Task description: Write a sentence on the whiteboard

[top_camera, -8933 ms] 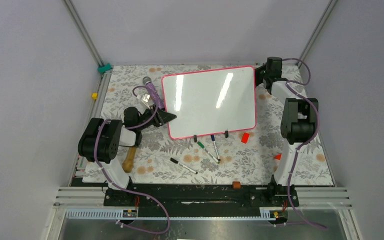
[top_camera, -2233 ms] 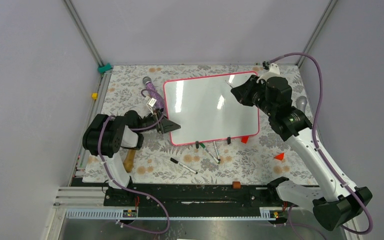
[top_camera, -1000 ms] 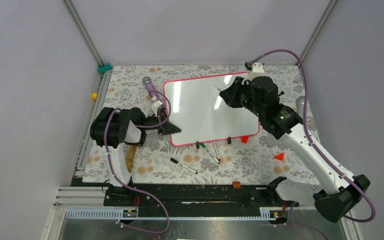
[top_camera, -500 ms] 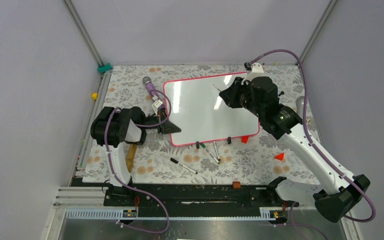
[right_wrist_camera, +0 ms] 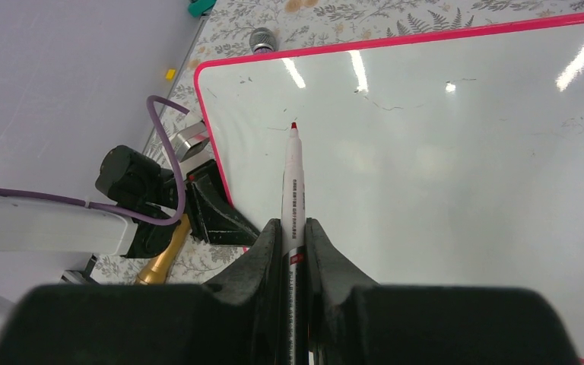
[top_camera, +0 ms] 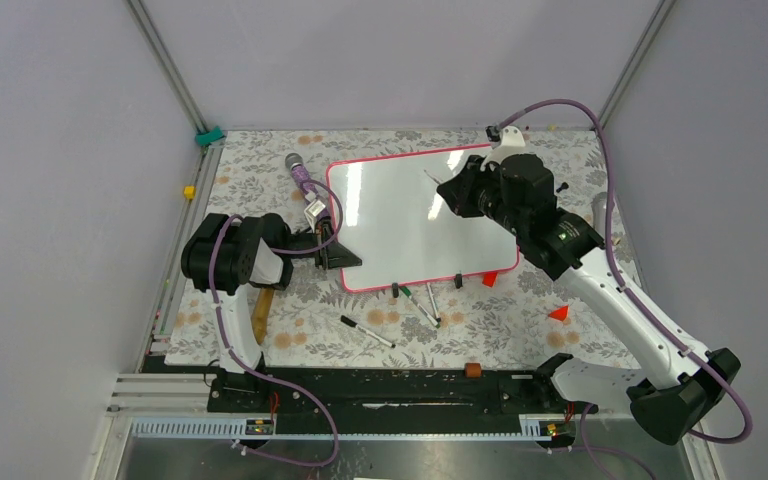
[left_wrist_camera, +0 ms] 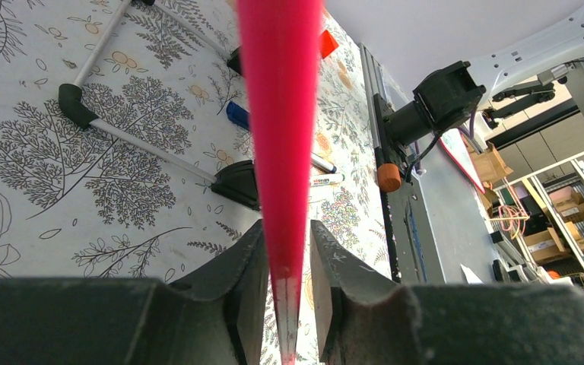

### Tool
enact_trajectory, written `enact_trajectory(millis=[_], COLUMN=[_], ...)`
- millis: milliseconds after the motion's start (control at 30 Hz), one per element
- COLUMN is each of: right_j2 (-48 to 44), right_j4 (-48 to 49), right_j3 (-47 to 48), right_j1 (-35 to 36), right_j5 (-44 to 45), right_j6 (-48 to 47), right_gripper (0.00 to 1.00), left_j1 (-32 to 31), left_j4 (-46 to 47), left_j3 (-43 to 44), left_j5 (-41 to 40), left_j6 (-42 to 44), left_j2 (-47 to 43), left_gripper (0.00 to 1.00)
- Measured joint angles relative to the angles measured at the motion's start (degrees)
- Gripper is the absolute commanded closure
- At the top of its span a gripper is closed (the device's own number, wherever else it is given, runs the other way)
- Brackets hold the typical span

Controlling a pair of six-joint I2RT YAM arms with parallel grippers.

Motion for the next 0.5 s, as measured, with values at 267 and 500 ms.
enact_trajectory(millis=[267, 500], right_j2=[0.63, 5.42], right_j4=[-0.04, -1.73], right_j3=[0.04, 3.1], right_j1=[3.74, 11.82], right_j5=[2.64, 12.09], right_j6=[-1.09, -4.0], right_gripper=[1.0, 1.0], left_j1=[0.0, 0.0], left_j4=[0.0, 0.0], left_j3=[0.0, -0.02], left_j5=[-0.04, -0.04], left_j6=[-0.39, -0.48], left_j2=[0.0, 0.0], left_gripper=[0.74, 0.74])
